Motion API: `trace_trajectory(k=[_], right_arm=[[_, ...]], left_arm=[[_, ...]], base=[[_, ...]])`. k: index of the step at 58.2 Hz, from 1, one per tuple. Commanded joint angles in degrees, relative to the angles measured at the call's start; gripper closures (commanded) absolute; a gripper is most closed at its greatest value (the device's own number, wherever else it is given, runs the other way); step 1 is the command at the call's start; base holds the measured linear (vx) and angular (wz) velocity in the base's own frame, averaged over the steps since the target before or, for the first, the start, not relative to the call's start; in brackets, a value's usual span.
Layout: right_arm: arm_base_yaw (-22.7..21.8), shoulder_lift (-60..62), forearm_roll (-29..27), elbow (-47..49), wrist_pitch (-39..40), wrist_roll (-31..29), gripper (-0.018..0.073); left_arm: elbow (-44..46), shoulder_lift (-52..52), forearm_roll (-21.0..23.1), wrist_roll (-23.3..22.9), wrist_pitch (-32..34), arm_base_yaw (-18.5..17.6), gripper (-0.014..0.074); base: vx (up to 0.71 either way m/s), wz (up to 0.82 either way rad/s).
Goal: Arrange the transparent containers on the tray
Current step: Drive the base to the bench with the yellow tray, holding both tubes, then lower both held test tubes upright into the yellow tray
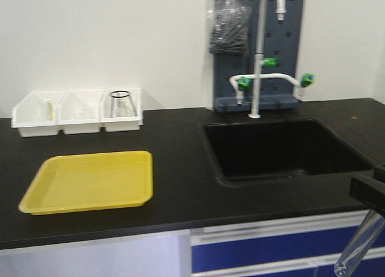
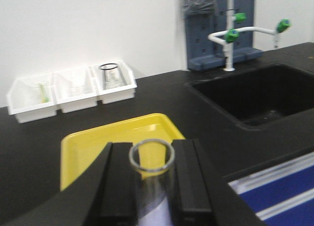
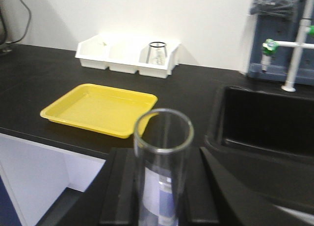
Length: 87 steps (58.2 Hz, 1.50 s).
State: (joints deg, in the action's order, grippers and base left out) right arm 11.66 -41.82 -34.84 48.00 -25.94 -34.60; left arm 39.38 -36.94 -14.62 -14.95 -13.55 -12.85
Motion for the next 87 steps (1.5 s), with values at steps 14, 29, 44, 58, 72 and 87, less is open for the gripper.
trace_trajectory(k=[14,29,44,58,72,87], right_arm=[[-0.33,0.01,-0.96,1.71,3.86,-0.53,0.0442],[-0.33,0.01,-0.96,1.71,3.86,-0.53,0.0442],[-0.33,0.01,-0.96,1.71,3.86,-0.53,0.0442],[-0.33,0.01,-0.96,1.71,3.86,-0.53,0.0442],[-0.33,0.01,-0.96,1.71,3.58,-0.53,0.0442],[-0.33,0.01,-0.96,1.71,3.45,-0.53,0.0442]], left_arm=[[2.05,0.19,0.1,-0.39,4.42,-0.32,0.0534],[2.05,0.19,0.1,-0.39,4.42,-0.32,0.0534],[2.05,0.19,0.1,-0.39,4.42,-0.32,0.0534],[2.05,0.19,0.1,-0.39,4.42,-0.32,0.0534],[2.05,0.19,0.1,-0.39,4.42,-0.32,0.0534],[2.05,0.19,0.1,-0.39,4.42,-0.32,0.0534]], base=[[0.21,0.42],[0.22,0.3],[0.22,0.15],[0.23,0.03],[0.24,-0.03],[0.23,-0.07]])
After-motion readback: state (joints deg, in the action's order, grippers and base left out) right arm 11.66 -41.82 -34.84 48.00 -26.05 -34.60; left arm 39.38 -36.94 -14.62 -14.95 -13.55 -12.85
